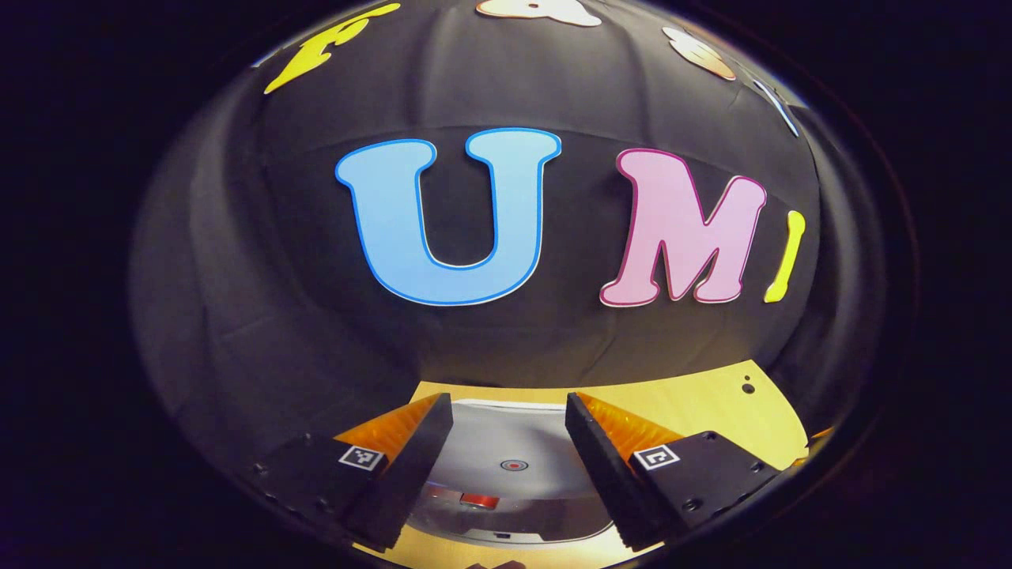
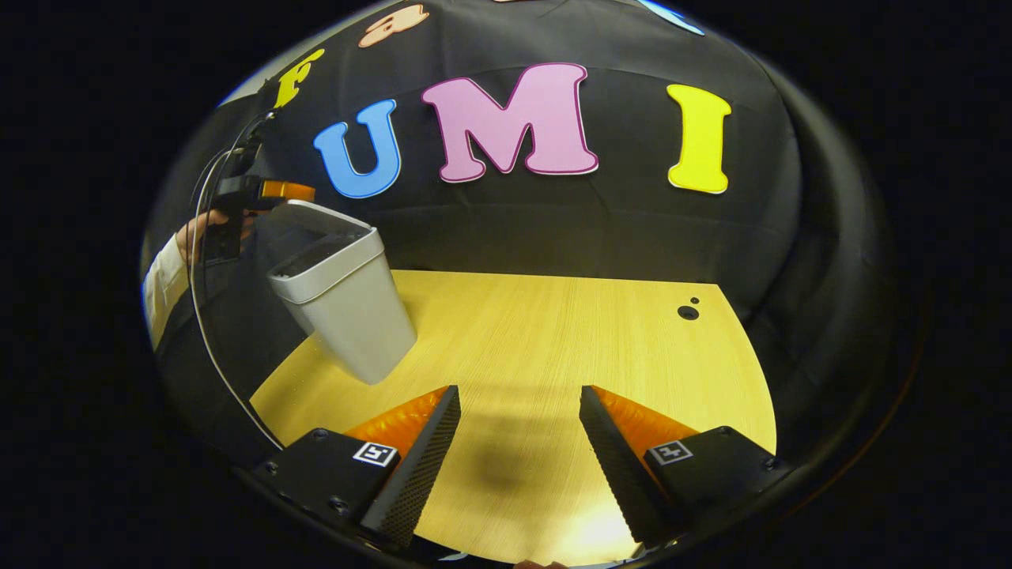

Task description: Press the lid of the desktop garbage bin to open it, pick up the crumpled paper on the desktop and throw it into the bin, then pick up the pop can on the desktop and drop it into the bin, and finally close the garbage bin lid.

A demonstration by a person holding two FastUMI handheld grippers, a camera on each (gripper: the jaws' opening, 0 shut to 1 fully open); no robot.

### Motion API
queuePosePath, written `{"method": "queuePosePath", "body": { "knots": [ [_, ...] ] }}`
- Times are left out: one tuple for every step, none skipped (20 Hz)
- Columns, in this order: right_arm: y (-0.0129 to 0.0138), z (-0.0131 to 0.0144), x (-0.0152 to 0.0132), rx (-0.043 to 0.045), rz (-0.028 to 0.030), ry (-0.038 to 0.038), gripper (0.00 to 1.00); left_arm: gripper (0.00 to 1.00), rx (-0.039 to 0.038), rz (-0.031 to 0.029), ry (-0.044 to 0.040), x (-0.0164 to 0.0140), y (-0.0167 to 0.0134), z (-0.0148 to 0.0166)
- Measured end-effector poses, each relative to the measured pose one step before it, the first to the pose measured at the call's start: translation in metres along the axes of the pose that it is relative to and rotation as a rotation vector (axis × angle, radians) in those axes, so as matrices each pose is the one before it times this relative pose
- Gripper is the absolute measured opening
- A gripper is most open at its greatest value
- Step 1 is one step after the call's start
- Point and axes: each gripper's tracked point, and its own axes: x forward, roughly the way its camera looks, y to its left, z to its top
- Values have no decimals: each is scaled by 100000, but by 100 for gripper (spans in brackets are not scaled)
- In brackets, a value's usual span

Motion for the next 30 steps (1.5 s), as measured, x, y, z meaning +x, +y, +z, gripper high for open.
{"method": "queuePosePath", "body": {
  "knots": [
    [140, -138, 80, -339, 374, 275, 99, 97, 299, -370, 2406, -411, 160, -1291],
    [188, 6, 72, -559, 254, 92, 99, 98, 1013, 133, 1327, -236, 148, -1197],
    [278, -60, -131, -707, 228, 21, 99, 99, 1489, -280, 900, -107, -96, -1040],
    [224, 44, -81, -540, 178, -44, 99, 99, 1601, -69, 1105, -278, -62, -1006],
    [95, -25, -99, -393, 63, -67, 99, 99, 1181, -486, 825, -416, -144, -864],
    [96, 14, 28, -301, 18, -52, 99, 100, 161, -1038, 837, -335, -213, -677],
    [7, -104, -56, -172, -84, 155, 99, 100, -757, -1025, 1548, -263, -209, -825],
    [23, -112, -22, -68, -106, 241, 99, 99, 90, -605, 732, -121, -68, -568],
    [68, -107, -13, 35, -2, 218, 99, 100, 534, 18, 1705, 8, 153, -860],
    [69, -70, 92, 78, 95, 268, 99, 99, 279, 30, 1627, 89, 80, -704],
    [136, -73, 8, 10, 218, 139, 99, 100, 285, 22, 2026, 23, -178, -582],
    [106, -22, 10, -118, 5, -22, 99, 100, 1199, 68, -2072, 45, -33, 375],
    [81, -83, -91, -107, 40, -8, 99, 100, -166, 100, 1230, 259, -99, -290],
    [270, 23, -39, 141, 341, -93, 99, 100, -2204, 257, 1616, 118, -9, -262],
    [250, 115, -120, -11, 501, -711, 99, 100, -2928, 841, -1281, -59, 147, 178],
    [205, -3, -112, -229, 149, -282, 99, 100, 653, 356, -169, 113, 21, -237],
    [106, -205, -173, -123, 245, -93, 99, 100, 2637, -1, 79, 174, -241, -477],
    [196, -232, -47, 62, 294, 388, 99, 100, 2209, -102, -1945, -330, 129, 73],
    [116, -339, -122, -45, 266, 552, 99, 100, -159, -283, 616, 97, -121, -87],
    [21, -248, -22, -350, -43, 514, 99, 100, -642, -475, -1430, -17, -31, 389],
    [-92, -244, -131, -335, -478, 539, 99, 100, -1173, -571, -1373, -142, 72, 275],
    [-107, -48, -266, -24, -518, -29, 99, 100, -609, -558, -1226, -166, -7, 163],
    [-75, 157, -325, 170, -493, -381, 99, 99, -131, 539, -215, -252, 199, -62],
    [-101, 113, -262, 21, -566, -499, 99, 99, -712, 808, -2147, -314, 110, 348],
    [-198, 172, -183, -272, -895, -630, 99, 99, -1000, -844, -3624, -596, -391, 748],
    [-201, 278, -159, -279, -1238, -701, 99, 98, -348, -2181, -3593, -693, -990, 906],
    [-106, 220, -270, 78, -985, -989, 99, 98, 1509, -1391, -3375, -1019, -578, 636],
    [-4, 327, -161, 425, -1040, -1259, 99, 98, 3402, -1281, -3140, -749, -620, 839],
    [26, 339, -211, 598, -1138, -1495, 99, 98, 3700, -430, -2811, -540, -769, 576],
    [38, 391, -281, 725, -1046, -1799, 98, 98, 3006, -1226, -3130, -674, -908, 805]
  ]
}}
